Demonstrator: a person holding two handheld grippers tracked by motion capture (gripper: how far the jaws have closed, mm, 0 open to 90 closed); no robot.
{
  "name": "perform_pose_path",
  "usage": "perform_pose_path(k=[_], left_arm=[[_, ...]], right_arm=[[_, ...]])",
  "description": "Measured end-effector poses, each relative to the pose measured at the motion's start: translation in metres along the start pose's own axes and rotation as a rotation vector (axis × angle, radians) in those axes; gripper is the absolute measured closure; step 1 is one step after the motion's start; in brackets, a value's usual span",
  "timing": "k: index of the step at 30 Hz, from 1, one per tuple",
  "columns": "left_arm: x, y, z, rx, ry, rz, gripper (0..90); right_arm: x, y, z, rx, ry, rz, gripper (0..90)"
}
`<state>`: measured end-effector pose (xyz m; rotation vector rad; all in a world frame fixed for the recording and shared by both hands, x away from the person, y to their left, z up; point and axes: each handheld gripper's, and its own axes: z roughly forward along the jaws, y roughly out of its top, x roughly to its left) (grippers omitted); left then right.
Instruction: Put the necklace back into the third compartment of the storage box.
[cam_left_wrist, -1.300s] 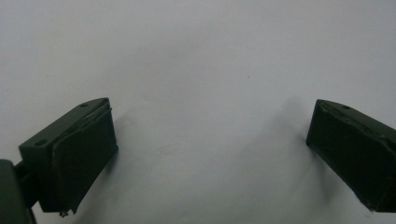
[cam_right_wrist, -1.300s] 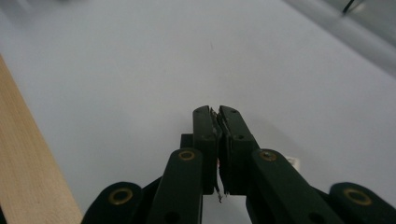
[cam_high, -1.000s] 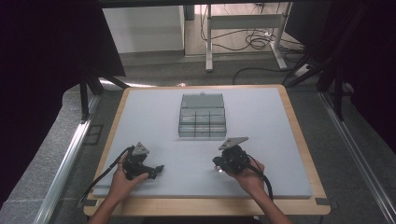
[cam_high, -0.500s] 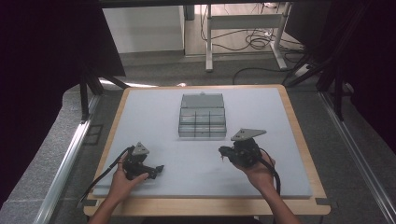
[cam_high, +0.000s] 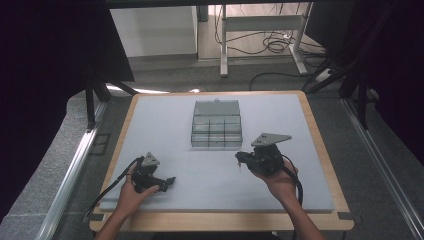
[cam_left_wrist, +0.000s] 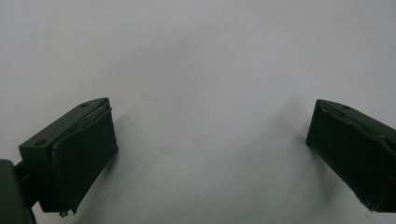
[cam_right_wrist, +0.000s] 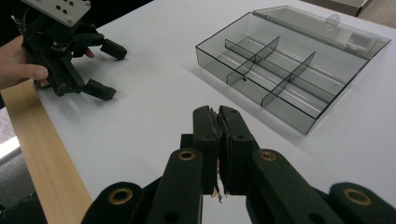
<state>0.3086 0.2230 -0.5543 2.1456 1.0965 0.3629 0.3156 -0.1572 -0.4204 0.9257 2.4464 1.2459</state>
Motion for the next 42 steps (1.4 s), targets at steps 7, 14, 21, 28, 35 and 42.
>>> perform_pose_path(k=[7, 14, 21, 28, 35, 42], left_arm=[[0.000, 0.000, 0.000, 0.000, 0.000, 0.000, 1.0], [0.000, 0.000, 0.000, -0.003, 0.001, -0.004, 1.0], [0.000, 0.000, 0.000, -0.002, 0.000, -0.004, 1.0], [0.000, 0.000, 0.000, -0.002, 0.001, -0.003, 1.0], [0.000, 0.000, 0.000, -0.003, 0.001, -0.003, 1.0], [0.000, 0.000, 0.000, -0.001, 0.001, 0.000, 1.0]], right_arm=[[-0.003, 0.002, 0.000, -0.001, -0.002, 0.003, 84.9], [-0.007, 0.006, 0.001, 0.003, -0.012, 0.009, 84.8], [-0.014, 0.013, -0.001, -0.001, -0.030, 0.018, 84.8], [-0.021, 0.021, -0.001, -0.005, -0.045, 0.031, 84.8], [-0.029, 0.034, 0.001, -0.009, -0.065, 0.033, 84.8], [-0.039, 0.047, 0.008, -0.005, -0.076, 0.053, 84.8]])
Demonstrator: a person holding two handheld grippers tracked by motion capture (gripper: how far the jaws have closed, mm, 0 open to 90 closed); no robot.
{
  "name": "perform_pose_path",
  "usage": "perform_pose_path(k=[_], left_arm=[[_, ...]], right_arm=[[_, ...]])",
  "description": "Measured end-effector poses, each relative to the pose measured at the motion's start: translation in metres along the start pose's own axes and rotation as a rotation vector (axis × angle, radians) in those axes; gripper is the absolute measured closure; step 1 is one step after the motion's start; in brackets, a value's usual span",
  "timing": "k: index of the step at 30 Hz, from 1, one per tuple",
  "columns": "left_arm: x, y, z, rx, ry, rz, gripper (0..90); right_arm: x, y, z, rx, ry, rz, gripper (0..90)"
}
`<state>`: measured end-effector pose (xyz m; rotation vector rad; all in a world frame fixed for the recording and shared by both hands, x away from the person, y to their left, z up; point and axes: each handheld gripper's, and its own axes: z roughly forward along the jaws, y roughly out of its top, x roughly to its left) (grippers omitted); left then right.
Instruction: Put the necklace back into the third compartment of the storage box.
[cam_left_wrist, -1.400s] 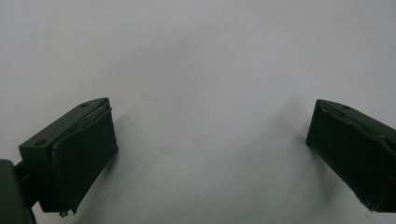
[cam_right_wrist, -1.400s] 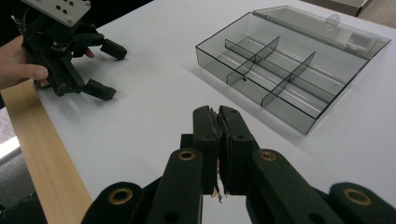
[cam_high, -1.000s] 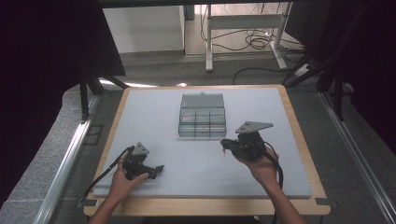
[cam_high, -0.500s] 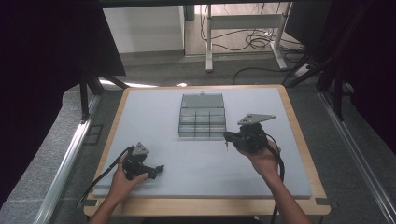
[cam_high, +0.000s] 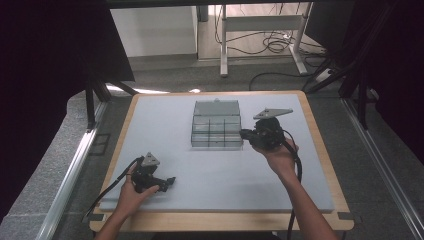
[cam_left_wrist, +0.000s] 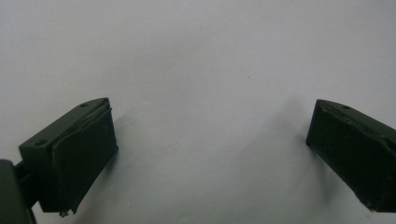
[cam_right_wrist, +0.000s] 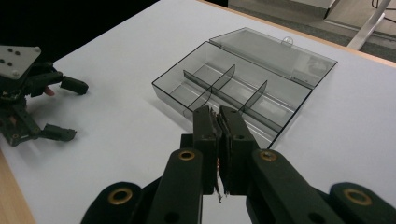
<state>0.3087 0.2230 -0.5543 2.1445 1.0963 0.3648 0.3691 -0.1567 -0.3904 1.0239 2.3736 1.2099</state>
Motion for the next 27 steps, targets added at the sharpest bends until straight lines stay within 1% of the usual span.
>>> perform_pose_path(k=[3, 13, 15, 16, 19, 27], left_arm=[[0.000, 0.000, 0.000, -0.002, 0.001, -0.001, 1.0], [0.000, 0.000, 0.000, 0.001, 0.000, 0.003, 1.0], [0.000, 0.000, 0.000, -0.002, 0.001, 0.000, 1.0], [0.000, 0.000, 0.000, -0.002, 0.001, 0.000, 1.0], [0.000, 0.000, 0.000, -0.002, 0.001, 0.000, 1.0], [0.000, 0.000, 0.000, 0.001, 0.000, 0.003, 1.0]], right_arm=[[-0.003, 0.003, 0.004, -0.002, 0.002, 0.010, 84.8], [-0.014, 0.015, 0.019, 0.017, -0.003, 0.036, 84.8], [-0.017, 0.016, 0.022, 0.009, 0.005, 0.054, 84.8], [-0.017, 0.016, 0.022, 0.009, 0.005, 0.054, 84.8], [-0.024, 0.019, 0.027, 0.013, 0.006, 0.071, 84.7], [-0.036, 0.026, 0.043, 0.037, -0.013, 0.098, 84.6]])
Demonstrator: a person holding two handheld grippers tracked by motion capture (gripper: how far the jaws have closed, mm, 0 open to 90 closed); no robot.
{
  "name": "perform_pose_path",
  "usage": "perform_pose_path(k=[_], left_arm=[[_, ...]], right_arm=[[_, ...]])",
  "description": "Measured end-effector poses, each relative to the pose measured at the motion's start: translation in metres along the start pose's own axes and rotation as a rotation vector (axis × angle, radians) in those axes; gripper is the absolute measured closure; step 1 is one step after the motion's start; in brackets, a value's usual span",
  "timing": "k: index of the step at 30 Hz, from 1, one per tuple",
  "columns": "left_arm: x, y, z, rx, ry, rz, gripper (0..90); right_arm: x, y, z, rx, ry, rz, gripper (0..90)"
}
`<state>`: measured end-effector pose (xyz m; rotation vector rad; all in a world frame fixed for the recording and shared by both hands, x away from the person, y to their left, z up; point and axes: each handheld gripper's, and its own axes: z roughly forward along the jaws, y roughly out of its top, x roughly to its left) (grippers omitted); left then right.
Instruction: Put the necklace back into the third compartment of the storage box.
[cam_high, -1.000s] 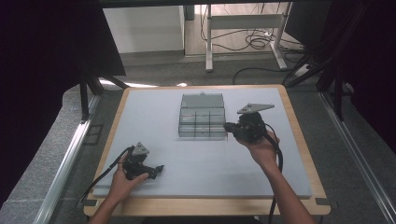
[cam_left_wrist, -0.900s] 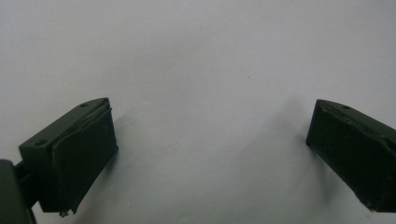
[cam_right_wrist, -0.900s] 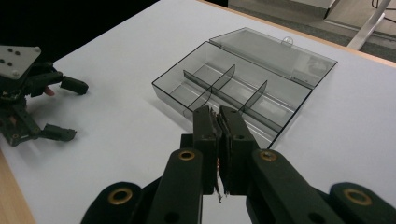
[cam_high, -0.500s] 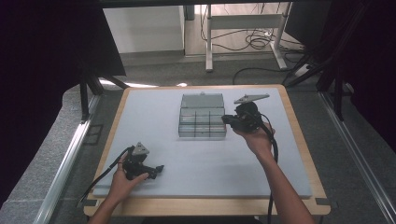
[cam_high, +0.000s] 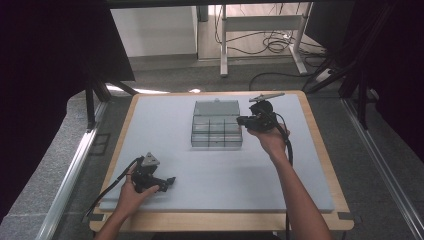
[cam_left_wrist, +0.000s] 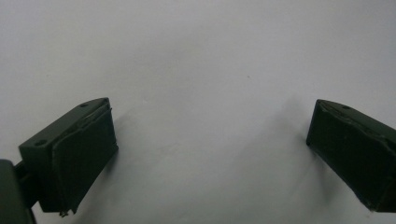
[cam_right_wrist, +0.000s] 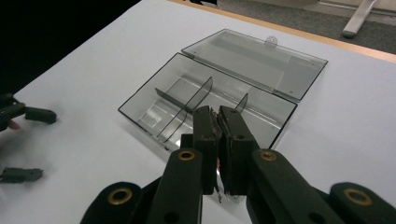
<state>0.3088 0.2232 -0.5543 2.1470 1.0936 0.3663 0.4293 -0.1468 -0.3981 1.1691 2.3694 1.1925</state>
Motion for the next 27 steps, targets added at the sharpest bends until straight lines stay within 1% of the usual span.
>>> perform_pose_path(k=[4, 8, 13, 14, 27], left_arm=[[0.000, 0.000, 0.000, 0.000, -0.001, -0.003, 1.0], [0.000, 0.000, 0.000, 0.000, -0.001, -0.004, 1.0], [0.000, 0.000, 0.000, 0.000, -0.001, -0.004, 1.0], [0.000, 0.000, 0.000, 0.000, -0.001, -0.003, 1.0], [0.000, 0.000, 0.000, 0.000, -0.001, -0.003, 1.0]], right_arm=[[-0.005, 0.002, 0.005, -0.002, -0.009, 0.016, 84.6], [-0.014, 0.007, 0.014, 0.000, -0.030, 0.038, 84.6], [-0.019, 0.012, 0.018, -0.004, -0.045, 0.046, 84.7], [-0.022, 0.014, 0.022, -0.009, -0.052, 0.051, 84.7], [-0.030, 0.015, 0.046, 0.009, -0.067, 0.071, 84.7]])
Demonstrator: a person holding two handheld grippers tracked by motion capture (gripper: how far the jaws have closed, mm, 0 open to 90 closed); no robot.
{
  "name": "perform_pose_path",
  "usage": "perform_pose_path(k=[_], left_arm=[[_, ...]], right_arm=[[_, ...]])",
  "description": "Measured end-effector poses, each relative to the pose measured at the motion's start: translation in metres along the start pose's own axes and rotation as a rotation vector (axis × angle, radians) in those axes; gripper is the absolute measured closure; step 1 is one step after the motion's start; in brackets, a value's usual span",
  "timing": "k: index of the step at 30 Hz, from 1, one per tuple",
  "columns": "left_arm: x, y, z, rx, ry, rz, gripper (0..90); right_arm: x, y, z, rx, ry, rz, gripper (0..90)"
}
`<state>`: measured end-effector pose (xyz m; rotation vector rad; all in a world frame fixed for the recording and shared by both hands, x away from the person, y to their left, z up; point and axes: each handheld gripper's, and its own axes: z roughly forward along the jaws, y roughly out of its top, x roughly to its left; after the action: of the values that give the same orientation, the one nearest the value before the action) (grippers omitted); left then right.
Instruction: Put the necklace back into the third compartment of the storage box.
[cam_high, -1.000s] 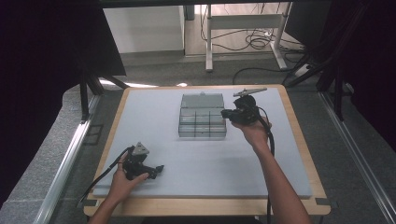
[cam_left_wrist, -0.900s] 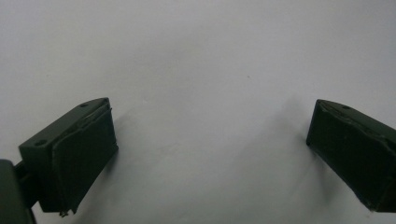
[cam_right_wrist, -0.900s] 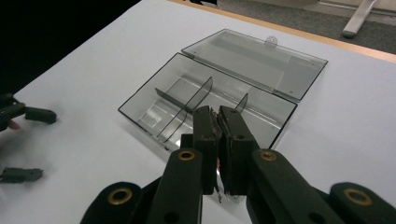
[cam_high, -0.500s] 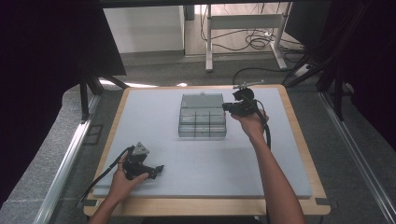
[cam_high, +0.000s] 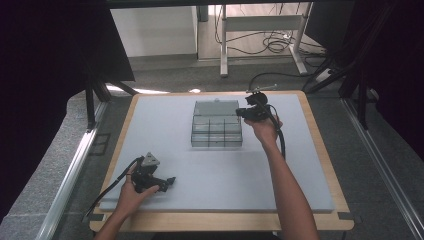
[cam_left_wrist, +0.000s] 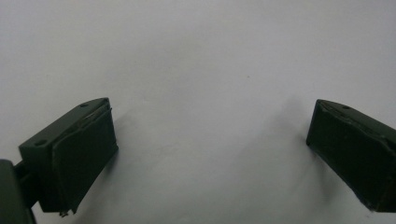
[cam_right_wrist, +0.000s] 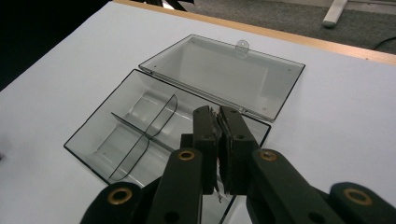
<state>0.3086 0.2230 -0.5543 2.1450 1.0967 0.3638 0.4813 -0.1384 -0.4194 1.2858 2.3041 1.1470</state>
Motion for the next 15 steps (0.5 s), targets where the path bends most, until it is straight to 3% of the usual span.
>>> perform_pose_path(k=[15], left_arm=[[0.000, 0.000, 0.000, 0.001, 0.001, 0.001, 1.0]], right_arm=[[0.000, -0.002, 0.026, 0.014, -0.004, 0.011, 84.5]])
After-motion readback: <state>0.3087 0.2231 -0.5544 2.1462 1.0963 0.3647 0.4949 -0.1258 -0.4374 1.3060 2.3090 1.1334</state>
